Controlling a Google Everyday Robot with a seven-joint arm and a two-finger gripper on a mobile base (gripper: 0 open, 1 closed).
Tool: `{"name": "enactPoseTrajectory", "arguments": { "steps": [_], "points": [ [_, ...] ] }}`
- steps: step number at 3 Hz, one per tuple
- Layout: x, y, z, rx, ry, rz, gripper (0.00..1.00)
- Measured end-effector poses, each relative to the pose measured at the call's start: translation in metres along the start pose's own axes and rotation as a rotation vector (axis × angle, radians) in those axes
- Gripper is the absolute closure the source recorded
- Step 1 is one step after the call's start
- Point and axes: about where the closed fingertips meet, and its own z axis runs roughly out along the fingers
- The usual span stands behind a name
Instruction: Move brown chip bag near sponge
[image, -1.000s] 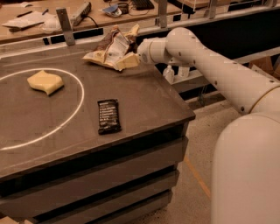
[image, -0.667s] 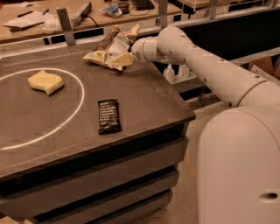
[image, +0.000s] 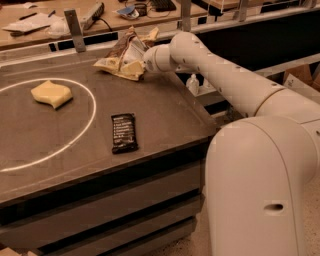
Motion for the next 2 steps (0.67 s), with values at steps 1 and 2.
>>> {"name": "enactPoseTrajectory", "arguments": {
  "steps": [1,2],
  "points": [
    [0.0009,0.0026,0.0073,-0.011,0.007,0.012,0.67],
    [-0.0044,0.0059,0.0076,-0.035,-0.001,0.004,0.91]
  ]
}}
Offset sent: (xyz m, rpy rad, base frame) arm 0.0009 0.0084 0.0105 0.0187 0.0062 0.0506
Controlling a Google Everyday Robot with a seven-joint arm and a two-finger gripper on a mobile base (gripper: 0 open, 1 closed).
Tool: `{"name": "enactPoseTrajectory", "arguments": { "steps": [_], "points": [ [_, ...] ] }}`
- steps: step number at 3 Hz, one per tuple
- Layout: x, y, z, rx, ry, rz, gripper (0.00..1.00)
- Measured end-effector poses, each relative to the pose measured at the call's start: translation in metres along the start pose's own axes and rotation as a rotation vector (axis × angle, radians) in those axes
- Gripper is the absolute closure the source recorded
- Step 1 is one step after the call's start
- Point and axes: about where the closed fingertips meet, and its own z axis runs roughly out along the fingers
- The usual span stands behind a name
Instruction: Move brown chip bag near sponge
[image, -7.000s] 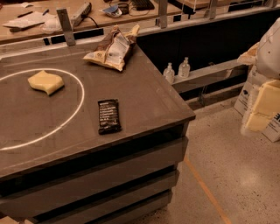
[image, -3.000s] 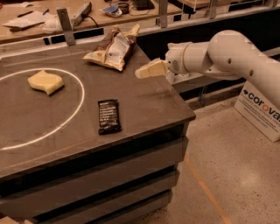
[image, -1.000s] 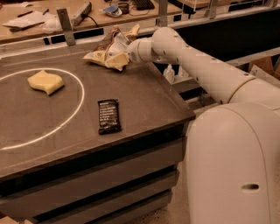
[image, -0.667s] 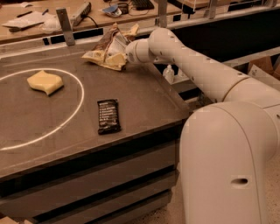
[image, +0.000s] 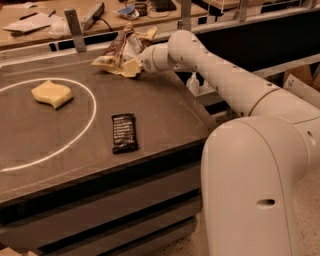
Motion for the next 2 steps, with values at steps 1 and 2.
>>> {"name": "enactPoseTrajectory", "arguments": {
  "steps": [1,2],
  "points": [
    [-0.015,0.016,-0.006,-0.088,-0.024,-0.018,1.00],
    [-0.039,0.066,-0.030,-0.297,-0.057,-0.044,1.00]
  ]
}}
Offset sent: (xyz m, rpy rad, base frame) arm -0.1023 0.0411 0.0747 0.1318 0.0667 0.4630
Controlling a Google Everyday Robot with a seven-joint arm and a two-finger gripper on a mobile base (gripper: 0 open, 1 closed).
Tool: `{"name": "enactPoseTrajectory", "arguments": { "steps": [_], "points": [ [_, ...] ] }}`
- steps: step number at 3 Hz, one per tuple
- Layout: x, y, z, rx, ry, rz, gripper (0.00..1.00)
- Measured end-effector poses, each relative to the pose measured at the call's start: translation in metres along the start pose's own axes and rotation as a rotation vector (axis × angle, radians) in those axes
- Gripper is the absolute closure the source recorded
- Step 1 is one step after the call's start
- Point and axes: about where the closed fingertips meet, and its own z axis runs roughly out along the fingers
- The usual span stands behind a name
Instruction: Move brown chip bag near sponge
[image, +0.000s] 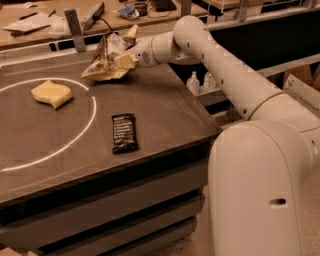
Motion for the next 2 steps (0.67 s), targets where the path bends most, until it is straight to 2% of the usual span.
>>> {"name": "enactPoseTrajectory", "arguments": {
  "steps": [1,2],
  "points": [
    [-0.009,0.036,-0.003,-0.125,-0.005,-0.008,1.00],
    [-0.013,0.083,0.005,-0.286,-0.002,-0.013,0.91]
  ]
}}
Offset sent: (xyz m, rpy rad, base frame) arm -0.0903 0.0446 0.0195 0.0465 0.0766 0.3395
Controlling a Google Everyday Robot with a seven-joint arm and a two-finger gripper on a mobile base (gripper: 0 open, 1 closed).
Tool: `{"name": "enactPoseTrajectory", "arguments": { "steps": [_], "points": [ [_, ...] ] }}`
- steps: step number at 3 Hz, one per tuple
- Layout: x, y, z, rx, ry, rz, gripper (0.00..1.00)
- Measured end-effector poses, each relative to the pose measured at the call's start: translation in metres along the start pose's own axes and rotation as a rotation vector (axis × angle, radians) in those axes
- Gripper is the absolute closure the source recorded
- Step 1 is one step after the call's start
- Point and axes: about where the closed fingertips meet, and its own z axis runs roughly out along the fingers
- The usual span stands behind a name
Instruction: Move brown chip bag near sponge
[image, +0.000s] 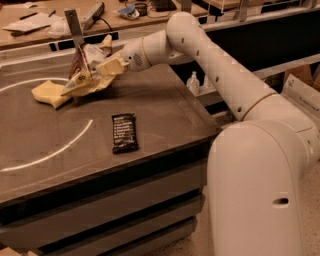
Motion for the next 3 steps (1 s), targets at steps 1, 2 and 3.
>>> {"name": "enactPoseTrajectory", "arguments": {
  "steps": [1,2,3],
  "points": [
    [0.000,0.013,0.006,-0.049,0.001,0.011,0.69],
    [-0.003,0.032,0.017,-0.158,-0.016,0.004,0.44],
    [-0.006,0.048,0.024,-0.270,-0.049,0.001,0.22]
  ]
}}
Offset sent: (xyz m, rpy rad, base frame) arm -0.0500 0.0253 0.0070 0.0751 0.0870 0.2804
